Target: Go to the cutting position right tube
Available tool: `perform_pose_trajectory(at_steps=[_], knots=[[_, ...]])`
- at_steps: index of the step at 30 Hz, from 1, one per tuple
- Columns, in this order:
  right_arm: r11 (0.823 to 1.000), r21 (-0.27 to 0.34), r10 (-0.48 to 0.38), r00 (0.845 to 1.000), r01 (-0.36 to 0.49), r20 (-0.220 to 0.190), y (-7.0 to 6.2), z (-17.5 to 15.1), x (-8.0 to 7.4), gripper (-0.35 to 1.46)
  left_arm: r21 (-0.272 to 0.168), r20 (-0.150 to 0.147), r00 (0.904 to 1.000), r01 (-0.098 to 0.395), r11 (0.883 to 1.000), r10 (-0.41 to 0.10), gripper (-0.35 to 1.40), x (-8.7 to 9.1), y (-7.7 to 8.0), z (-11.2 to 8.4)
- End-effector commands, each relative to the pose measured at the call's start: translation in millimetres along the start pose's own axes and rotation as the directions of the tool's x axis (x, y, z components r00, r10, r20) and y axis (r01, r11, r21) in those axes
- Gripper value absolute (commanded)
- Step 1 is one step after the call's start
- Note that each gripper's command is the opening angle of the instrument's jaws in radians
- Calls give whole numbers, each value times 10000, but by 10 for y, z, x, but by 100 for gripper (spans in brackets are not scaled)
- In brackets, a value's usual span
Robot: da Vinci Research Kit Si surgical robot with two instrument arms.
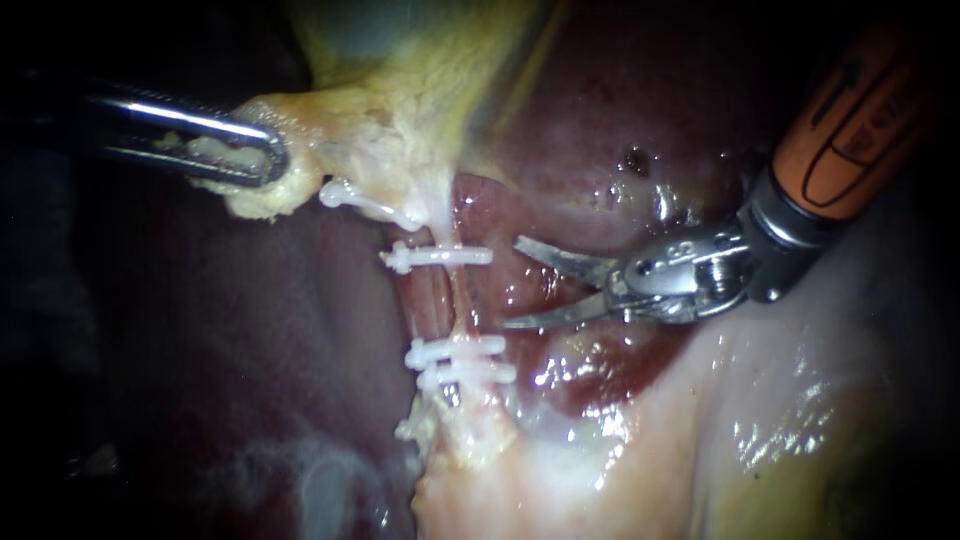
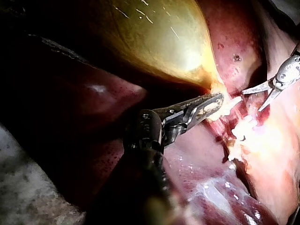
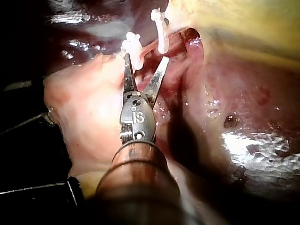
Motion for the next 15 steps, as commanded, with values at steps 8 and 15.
perform_pose_trajectory(at_steps=[8,15], knots=[[9979,395,492,9982,-505,341,0,20,-7,142,36,-19,10000,-2,10000,2,-35,-1,1,1],[9912,679,1112,9929,-1139,423,2,40,-13,142,44,-23,10000,-4,10000,4,-35,-1,1,1]])
